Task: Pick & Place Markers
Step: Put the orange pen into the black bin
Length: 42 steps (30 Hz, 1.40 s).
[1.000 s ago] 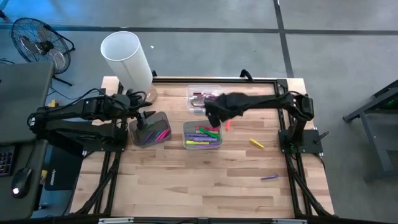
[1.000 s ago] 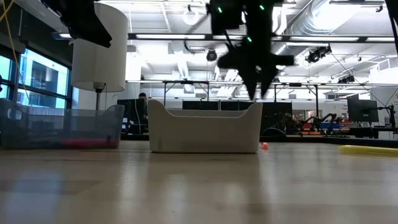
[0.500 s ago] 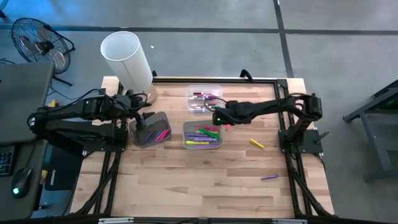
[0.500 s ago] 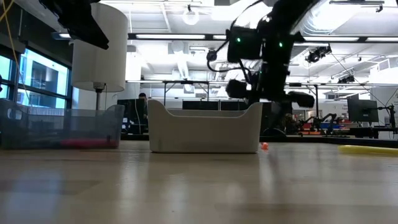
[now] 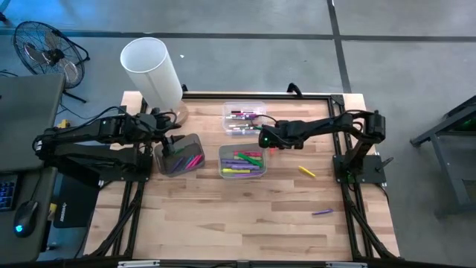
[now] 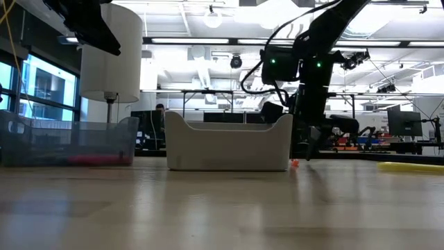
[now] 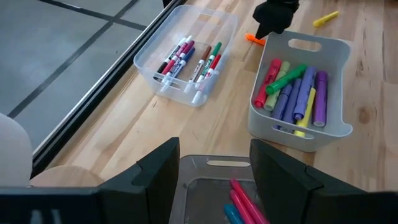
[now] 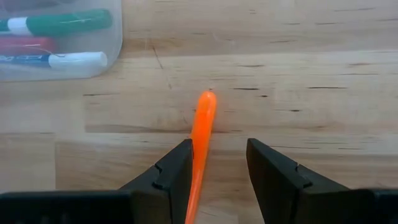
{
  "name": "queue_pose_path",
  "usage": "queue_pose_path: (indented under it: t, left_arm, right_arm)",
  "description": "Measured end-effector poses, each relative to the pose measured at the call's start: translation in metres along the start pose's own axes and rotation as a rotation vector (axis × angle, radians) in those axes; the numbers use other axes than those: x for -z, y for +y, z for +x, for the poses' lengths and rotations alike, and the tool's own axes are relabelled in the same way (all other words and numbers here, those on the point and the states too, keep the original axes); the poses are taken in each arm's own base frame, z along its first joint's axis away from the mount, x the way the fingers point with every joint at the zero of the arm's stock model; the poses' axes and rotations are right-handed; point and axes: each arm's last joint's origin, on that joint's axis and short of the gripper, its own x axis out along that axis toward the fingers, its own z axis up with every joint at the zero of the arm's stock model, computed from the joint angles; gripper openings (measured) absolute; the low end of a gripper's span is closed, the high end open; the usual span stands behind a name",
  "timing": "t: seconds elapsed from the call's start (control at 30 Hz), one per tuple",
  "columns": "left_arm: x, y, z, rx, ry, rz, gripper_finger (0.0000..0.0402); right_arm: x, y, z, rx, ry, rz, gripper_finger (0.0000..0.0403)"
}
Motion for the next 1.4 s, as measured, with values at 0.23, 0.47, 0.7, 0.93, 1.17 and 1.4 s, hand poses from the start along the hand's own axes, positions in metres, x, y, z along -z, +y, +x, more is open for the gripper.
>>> queue_pose_path:
  t: [0.23,0.47,0.7,0.93,1.17,1.4]
  left_arm:
    - [0.000,0.000,0.000,0.001,-0.001,-0.023,0.0192]
    - [0.000,-0.001,0.000,0.020,0.002,-0.027,0.0192]
    - [0.000,-0.001,0.000,0.019,0.002,-0.027,0.0192]
    - [0.000,-0.001,0.000,0.017,0.002,-0.027,0.0192]
    - [0.000,-0.001,0.000,0.017,0.002,-0.027,0.0192]
    - [0.000,-0.001,0.000,0.018,0.002,-0.026,0.0192]
  right_arm:
    - [0.001,-0.002,0.000,0.020,0.005,-0.013,0.0140]
    - [0.001,-0.004,-0.002,0.028,0.014,-0.023,0.0140]
    - [0.001,-0.010,-0.009,0.058,0.034,-0.035,0.0140]
    - [-0.005,-0.011,-0.031,-0.011,-0.039,-0.022,0.0140]
    - [-0.011,-0.010,-0.034,-0.026,-0.116,0.035,0.0140]
    - [-0.010,-0.002,-0.009,-0.028,-0.063,0.071,0.0140]
